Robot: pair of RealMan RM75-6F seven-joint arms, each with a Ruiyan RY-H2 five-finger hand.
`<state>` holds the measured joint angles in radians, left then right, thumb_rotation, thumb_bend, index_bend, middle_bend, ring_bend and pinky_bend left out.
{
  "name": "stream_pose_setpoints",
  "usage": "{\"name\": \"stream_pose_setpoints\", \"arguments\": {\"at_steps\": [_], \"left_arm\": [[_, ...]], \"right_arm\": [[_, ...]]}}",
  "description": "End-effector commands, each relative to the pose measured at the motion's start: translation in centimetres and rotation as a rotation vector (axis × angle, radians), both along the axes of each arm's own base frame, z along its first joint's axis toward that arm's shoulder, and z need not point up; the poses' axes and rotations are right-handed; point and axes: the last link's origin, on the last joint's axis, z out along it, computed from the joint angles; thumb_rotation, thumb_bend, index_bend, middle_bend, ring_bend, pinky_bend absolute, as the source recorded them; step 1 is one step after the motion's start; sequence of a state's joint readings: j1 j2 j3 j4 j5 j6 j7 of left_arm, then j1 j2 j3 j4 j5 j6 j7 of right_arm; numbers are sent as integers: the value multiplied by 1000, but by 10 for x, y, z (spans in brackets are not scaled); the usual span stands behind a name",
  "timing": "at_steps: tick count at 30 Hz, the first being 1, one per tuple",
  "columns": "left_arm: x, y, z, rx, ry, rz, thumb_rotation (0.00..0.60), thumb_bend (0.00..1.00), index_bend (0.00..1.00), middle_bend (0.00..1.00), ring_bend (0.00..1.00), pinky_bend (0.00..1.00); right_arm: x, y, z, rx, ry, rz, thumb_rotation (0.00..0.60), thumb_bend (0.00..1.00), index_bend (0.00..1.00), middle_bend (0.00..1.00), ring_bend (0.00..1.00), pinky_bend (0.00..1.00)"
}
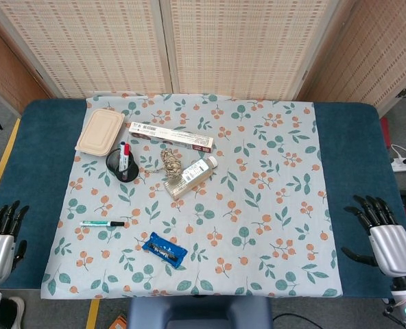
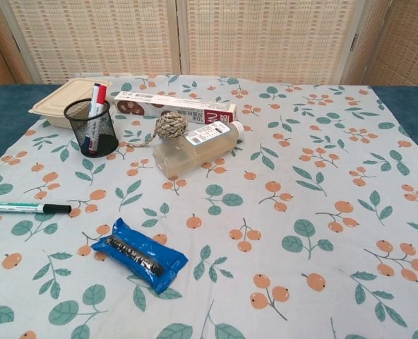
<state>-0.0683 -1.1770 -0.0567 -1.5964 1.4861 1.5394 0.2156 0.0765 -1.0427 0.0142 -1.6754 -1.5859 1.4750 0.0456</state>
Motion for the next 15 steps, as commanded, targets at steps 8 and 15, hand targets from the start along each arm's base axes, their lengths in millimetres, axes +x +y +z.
{"name": "stream_pose_setpoints", "arguments": {"at_steps": [8, 15], "left_arm": [[2, 0, -5, -4, 7, -11, 600, 418, 110, 14, 0, 140], [7, 0, -7, -4, -9, -24, 600, 418, 110, 15, 0, 140]], "right_arm": [[0, 1, 1, -1, -4, -2, 600, 0, 232, 83, 45, 0], [1, 1, 1, -3, -4, 3, 600, 0, 232, 83, 45, 0]]}}
